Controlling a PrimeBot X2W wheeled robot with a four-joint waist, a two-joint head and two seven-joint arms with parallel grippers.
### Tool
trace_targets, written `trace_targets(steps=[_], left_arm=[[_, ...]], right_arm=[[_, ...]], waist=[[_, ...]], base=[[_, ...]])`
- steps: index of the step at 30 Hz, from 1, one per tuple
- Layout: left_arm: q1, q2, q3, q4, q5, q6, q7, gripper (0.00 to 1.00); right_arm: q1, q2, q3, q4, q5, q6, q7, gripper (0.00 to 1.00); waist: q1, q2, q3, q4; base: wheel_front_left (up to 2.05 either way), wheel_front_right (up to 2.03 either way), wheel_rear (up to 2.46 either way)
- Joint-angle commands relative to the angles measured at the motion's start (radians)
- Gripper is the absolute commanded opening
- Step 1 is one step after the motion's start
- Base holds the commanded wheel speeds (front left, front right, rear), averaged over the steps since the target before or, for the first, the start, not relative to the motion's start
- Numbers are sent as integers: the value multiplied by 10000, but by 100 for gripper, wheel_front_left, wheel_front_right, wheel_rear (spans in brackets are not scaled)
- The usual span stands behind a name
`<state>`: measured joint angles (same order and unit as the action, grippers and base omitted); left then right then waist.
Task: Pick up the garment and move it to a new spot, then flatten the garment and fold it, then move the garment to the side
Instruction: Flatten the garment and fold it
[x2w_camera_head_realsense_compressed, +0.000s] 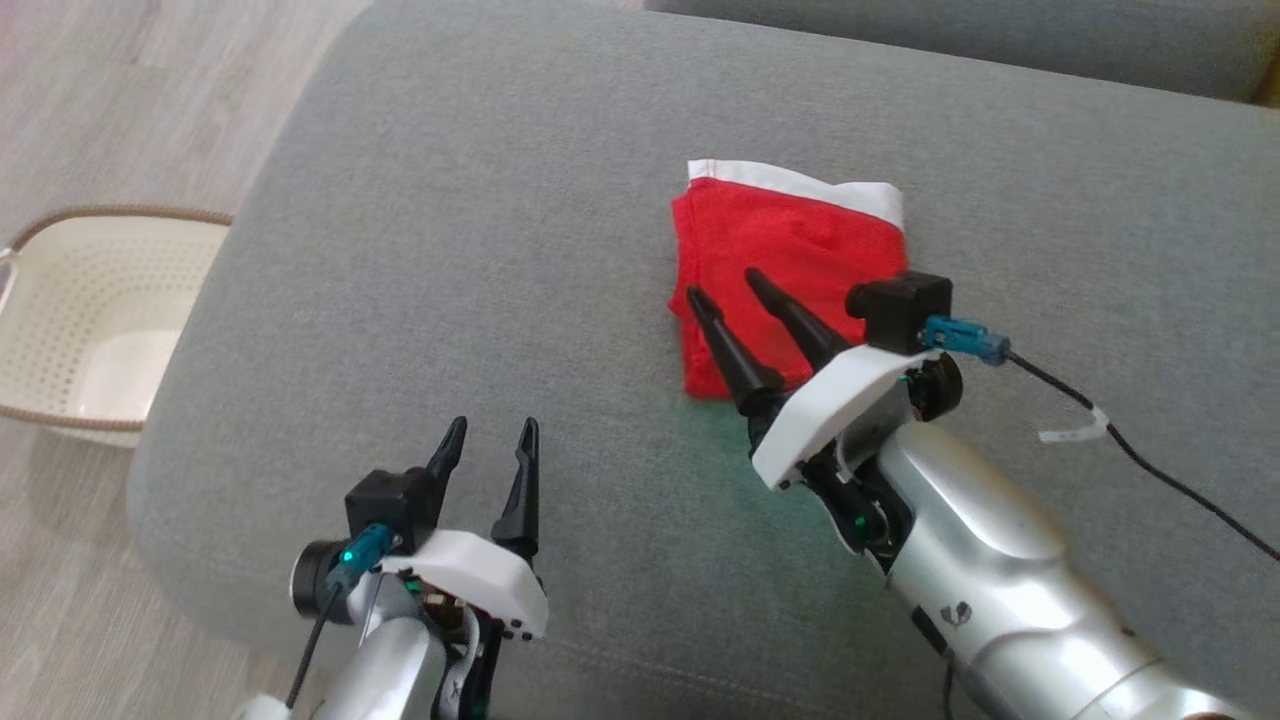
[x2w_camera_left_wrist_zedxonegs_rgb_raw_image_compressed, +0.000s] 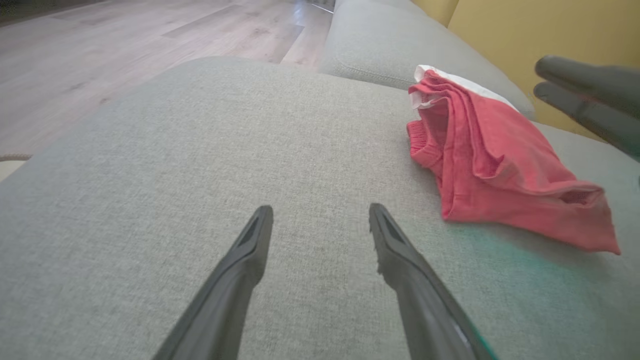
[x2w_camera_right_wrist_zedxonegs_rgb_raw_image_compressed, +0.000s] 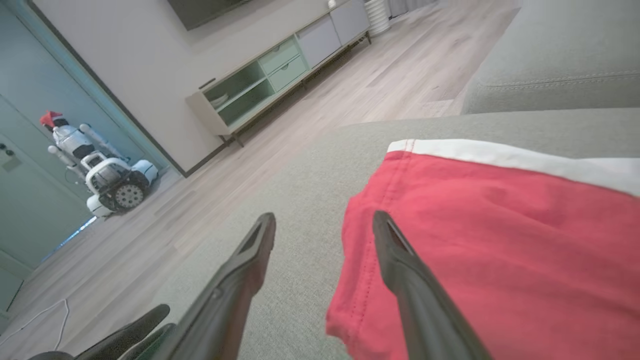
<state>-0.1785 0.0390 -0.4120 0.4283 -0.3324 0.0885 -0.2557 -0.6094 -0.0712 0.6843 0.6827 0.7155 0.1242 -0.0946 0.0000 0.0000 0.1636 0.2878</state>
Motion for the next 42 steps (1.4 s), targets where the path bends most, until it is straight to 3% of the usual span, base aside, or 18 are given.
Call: trace_targets(steps=[1,7,11,14,20,32,42], left_arm=[[-360,112,323,-304,141,73,-61,100],[-236,112,554,-397,372,214,-61,100],[-139,112,780,-509,806,377,-61,100],[12,112,968,-655,1128,496,-61,100],[280,112,1231,-673,1336,586,-61,100],[1035,112,1824,-601,1707,522,-61,100],[1625,112,1893,-680,1840,526,-61,100]], right_arm=[[-28,206,122,-303,200,65,-437,100],[65,208,-724,440,-163,65,-1420,100],[179,209,-2230,1197,-1180,65,-1652,100],[740,209,-4197,777,-2400,65,-1666,100],[2074,209,-6036,73,-3416,65,-1669,100],[3640,210,-6552,-754,-4382,65,-1670,100],[4199,210,-6361,-893,-4258,65,-1671,100]], waist=[[0,0,-78,-212],[0,0,-212,-789],[0,0,-307,-1258],[0,0,-417,-1638],[0,0,-718,-1979],[0,0,-1400,-2410],[0,0,-1779,-2546]], base=[[0,0,0],[0,0,0],[0,0,0],[0,0,0],[0,0,0],[0,0,0],[0,0,0]])
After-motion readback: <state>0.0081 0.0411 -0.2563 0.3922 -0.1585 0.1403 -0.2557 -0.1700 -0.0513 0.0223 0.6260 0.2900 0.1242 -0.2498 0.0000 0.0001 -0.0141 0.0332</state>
